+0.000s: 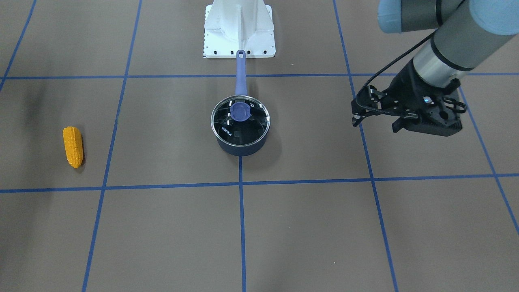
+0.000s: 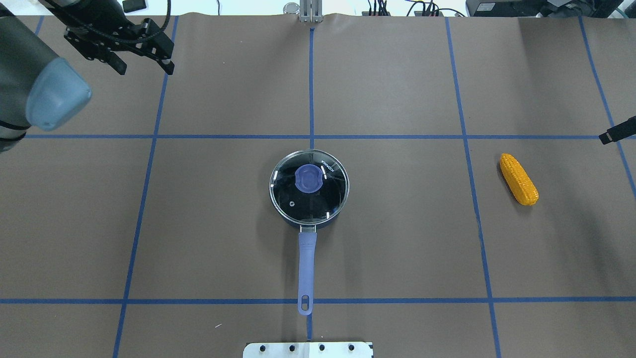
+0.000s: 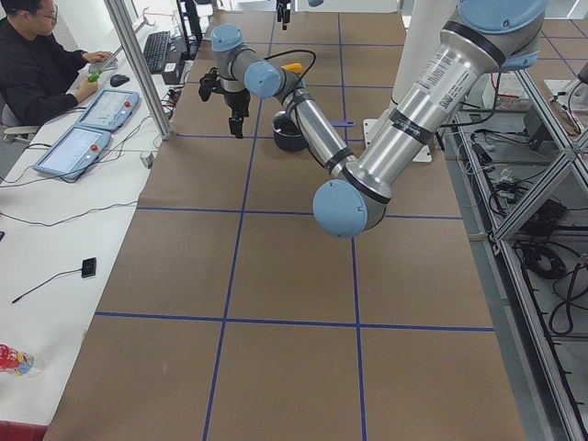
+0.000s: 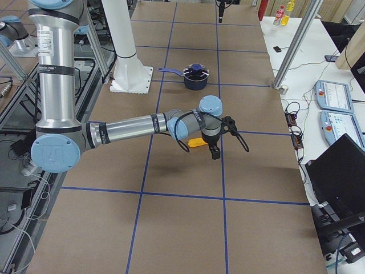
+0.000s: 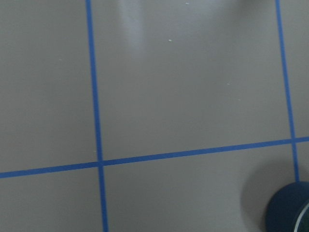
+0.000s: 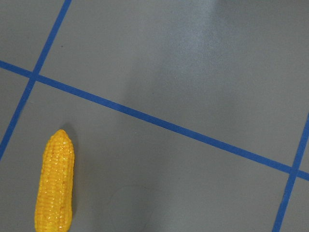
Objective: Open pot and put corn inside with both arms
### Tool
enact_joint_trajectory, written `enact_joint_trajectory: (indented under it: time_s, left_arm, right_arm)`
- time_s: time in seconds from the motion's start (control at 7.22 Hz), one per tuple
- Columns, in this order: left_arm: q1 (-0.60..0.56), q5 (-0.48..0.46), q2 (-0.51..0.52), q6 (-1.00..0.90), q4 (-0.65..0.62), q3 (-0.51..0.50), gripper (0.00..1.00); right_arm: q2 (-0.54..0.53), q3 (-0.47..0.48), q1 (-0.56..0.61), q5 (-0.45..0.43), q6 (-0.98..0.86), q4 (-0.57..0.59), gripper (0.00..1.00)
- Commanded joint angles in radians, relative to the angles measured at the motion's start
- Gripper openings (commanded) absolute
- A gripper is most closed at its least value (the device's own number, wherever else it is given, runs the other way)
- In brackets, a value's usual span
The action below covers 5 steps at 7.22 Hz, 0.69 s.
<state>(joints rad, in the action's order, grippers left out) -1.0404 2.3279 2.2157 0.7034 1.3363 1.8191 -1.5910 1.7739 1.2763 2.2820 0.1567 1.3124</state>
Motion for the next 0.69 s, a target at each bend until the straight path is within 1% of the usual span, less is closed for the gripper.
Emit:
enact_joint_trajectory:
  time_s: [0.0,0.14,0.28,0.55]
  left_arm:
    - [0.109,-0.078,0.025,0.095,-0.002,0.05,1.0]
    - [0.162,-0.122,0.048,0.154,-0.003,0.052,1.0]
    - [0.201,-0.127,0.074,0.216,-0.003,0.049,1.0]
    - [0.268,-0.189,0.096,0.243,-0.003,0.037,1.0]
  right_arm:
    - [0.002,0.002,-0.021,0.052,0.009,-0.009,1.0]
    - [0.002,0.004,-0.035,0.054,0.009,-0.009,1.0]
    - [0.005,0.004,-0.066,0.051,0.047,-0.009,1.0]
    - [0.029,0.016,-0.127,0.045,0.162,-0.01,1.0]
